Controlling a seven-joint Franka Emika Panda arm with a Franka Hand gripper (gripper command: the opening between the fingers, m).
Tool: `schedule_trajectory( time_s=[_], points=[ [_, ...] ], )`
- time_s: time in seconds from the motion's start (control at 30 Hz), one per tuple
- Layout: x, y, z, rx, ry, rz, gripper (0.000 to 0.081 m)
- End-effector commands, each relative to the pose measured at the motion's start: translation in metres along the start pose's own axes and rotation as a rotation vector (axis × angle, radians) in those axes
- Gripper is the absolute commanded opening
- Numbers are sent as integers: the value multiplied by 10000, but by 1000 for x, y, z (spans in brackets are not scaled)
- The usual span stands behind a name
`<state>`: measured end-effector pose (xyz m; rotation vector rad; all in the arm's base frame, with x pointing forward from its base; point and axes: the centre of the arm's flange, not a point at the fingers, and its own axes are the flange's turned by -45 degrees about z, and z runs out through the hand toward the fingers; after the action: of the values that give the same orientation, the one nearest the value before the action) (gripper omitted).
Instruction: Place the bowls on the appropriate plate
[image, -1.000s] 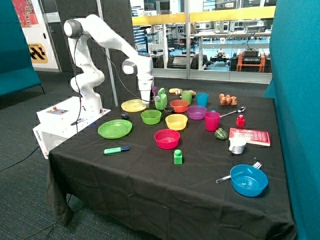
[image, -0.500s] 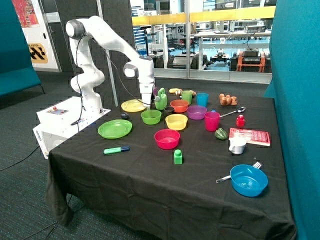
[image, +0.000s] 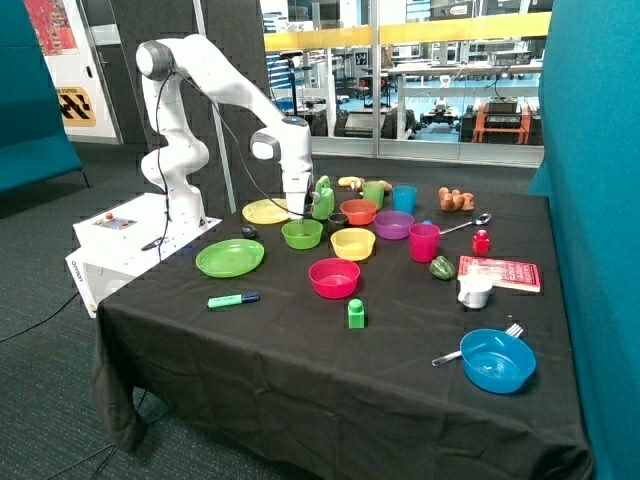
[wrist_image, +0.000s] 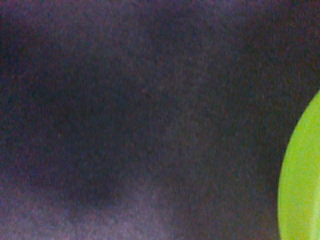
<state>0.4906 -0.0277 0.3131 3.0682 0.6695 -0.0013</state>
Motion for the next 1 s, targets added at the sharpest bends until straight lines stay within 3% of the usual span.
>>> schedule_trajectory(
  time_s=[0.0,0.23,0.43,0.53,0.6,0.67,0.97],
  points=[
    [4,-3,6,10,11,27,373],
    [2,-6,12,10,11,37,366],
    [3,-6,15,10,11,100,298],
    [4,-6,15,10,11,116,214],
    [5,-6,14,10,11,114,77],
    [6,-5,13,10,11,125,19],
    [7,-3,13,10,11,200,0]
  ],
)
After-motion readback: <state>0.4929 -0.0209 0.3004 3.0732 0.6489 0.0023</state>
